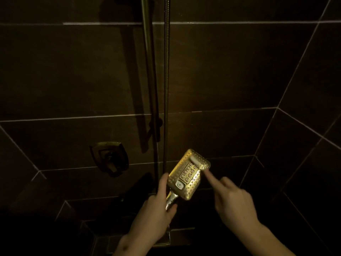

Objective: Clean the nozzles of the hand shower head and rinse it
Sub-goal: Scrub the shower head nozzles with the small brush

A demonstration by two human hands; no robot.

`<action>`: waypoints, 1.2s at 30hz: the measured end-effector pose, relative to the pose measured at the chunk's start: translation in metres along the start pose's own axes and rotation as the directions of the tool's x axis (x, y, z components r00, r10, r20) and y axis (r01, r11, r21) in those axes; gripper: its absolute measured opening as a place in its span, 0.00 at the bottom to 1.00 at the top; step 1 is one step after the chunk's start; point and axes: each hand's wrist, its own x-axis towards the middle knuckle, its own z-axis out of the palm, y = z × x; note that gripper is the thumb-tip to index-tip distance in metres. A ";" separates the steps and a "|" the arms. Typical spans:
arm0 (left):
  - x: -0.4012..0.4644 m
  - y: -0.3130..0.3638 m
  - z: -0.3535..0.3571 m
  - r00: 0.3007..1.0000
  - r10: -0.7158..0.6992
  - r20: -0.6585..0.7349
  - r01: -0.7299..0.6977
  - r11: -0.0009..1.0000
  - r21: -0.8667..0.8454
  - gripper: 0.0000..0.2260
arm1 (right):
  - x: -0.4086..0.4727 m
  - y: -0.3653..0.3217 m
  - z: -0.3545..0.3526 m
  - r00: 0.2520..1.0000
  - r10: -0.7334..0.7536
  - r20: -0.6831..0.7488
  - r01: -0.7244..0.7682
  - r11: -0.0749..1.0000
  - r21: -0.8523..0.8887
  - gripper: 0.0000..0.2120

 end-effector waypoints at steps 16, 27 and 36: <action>-0.002 -0.011 -0.007 1.000 -0.002 -0.017 0.001 1.000 -0.011 0.44 | 0.016 0.006 -0.002 0.997 -0.010 -0.072 0.008 1.000 -0.030 0.39; -0.008 -0.012 -0.012 0.998 0.020 -0.053 -0.018 0.999 0.043 0.43 | 0.021 0.001 -0.014 0.990 -0.133 -0.040 0.128 0.987 -0.094 0.38; -0.007 -0.010 -0.009 0.996 0.010 -0.087 -0.018 0.995 -0.099 0.44 | 0.026 -0.001 -0.024 0.963 -0.268 -0.038 0.254 0.943 -0.216 0.37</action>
